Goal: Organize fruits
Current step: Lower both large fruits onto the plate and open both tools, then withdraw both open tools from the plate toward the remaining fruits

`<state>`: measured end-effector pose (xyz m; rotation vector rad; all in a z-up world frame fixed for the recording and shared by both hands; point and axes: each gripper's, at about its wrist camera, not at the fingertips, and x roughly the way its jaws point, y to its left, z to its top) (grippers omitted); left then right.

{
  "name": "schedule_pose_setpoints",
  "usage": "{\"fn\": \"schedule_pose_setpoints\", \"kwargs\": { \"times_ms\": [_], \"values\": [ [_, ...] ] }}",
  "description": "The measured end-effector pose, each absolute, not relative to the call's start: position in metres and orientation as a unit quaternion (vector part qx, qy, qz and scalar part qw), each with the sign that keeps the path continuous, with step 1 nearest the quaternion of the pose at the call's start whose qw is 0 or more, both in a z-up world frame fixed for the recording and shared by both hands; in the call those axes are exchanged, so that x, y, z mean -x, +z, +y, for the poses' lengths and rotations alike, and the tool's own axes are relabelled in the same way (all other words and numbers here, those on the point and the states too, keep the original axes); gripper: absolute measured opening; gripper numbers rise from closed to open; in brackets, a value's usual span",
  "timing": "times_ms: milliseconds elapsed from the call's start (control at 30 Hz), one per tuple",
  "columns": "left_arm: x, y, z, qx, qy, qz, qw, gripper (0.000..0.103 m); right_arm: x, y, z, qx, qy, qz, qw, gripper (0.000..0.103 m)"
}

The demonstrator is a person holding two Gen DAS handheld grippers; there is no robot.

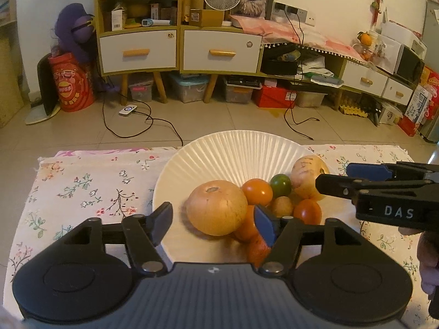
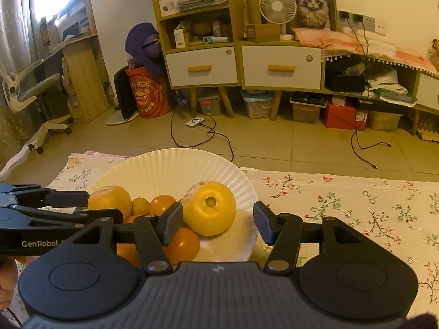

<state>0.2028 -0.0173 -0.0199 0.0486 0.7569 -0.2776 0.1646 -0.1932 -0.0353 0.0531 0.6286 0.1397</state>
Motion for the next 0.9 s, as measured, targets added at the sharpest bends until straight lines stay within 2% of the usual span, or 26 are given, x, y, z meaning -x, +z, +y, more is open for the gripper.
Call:
{"fn": "schedule_pose_setpoints", "kwargs": {
  "times_ms": [167,267,700,900],
  "values": [
    [-0.196,-0.015,-0.016,-0.031,-0.135,0.365,0.921,0.061,-0.158,-0.029,-0.193,-0.021,0.063,0.309,0.949,0.061],
    [-0.189,-0.014,-0.015,-0.040,-0.135,0.365,0.920,0.064,-0.154,-0.025,-0.192,-0.018,0.060,0.311,0.948,0.068],
    [-0.154,-0.007,-0.011,-0.068,-0.135,0.369,0.917,0.079,-0.124,-0.007,-0.185,0.011,0.044,0.322,0.946,0.083],
    [-0.137,-0.002,-0.008,-0.073,-0.136,0.377,0.913,0.085,-0.110,-0.004,-0.181,0.014,0.036,0.332,0.943,0.086]
  ]
}}
